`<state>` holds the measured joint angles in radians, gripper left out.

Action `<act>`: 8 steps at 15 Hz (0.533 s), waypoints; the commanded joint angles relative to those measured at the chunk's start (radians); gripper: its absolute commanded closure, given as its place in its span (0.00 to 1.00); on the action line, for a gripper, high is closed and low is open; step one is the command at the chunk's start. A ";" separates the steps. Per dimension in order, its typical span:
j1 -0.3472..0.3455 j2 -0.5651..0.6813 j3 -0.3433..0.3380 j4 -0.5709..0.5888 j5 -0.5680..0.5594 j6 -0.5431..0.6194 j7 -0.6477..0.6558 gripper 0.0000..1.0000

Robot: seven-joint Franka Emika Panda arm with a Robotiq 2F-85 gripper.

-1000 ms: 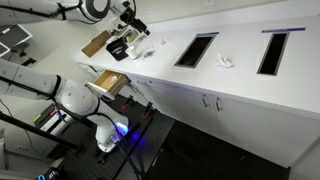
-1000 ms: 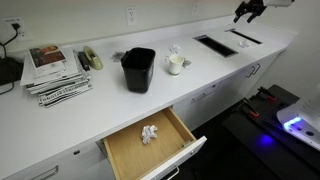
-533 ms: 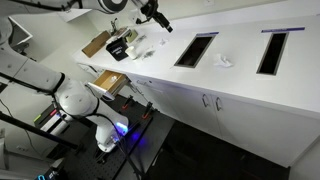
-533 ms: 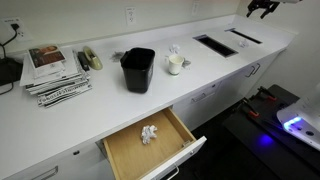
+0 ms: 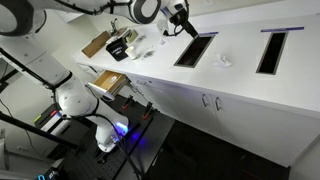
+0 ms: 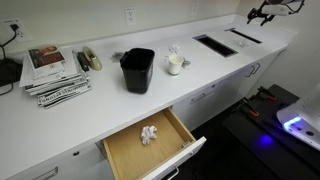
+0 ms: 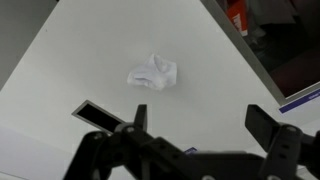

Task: Pick up the piece of paper from the countertop and put it in the black container.

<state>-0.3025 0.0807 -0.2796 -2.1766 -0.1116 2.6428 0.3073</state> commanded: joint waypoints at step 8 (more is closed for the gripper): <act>0.031 0.311 -0.071 0.156 0.085 0.167 0.085 0.00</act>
<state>-0.2959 0.3247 -0.3319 -2.0767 -0.0667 2.7841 0.3625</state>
